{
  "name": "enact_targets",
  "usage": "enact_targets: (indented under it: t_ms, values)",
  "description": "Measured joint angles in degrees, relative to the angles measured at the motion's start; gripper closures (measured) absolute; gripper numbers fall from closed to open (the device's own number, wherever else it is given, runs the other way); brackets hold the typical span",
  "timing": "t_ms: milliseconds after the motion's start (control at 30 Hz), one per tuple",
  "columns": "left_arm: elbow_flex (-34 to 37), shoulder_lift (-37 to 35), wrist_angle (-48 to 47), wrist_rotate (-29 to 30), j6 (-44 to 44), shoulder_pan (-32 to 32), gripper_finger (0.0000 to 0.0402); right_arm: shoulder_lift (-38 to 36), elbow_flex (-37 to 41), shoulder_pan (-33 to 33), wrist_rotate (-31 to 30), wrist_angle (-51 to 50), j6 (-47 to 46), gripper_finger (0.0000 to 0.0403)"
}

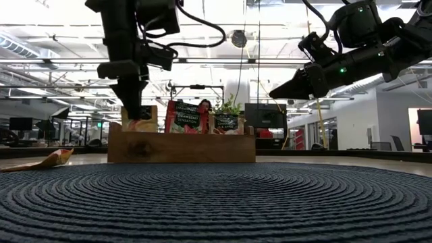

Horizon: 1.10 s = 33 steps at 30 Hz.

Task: Pick & Place Tea
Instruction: Put the yellow tea bag into the left slot of the wooden organizer

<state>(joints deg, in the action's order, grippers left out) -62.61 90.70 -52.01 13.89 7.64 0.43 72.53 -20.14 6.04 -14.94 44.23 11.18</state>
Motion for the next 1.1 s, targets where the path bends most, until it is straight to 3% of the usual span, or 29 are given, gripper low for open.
enact_targets:
  t_ms: [1100]
  values:
    - [5.14, 0.04, 9.92, -1.38, 0.67, 1.05, 0.0383, 0.0, 0.0, 0.0, 0.0, 0.04, -0.04, 0.0243]
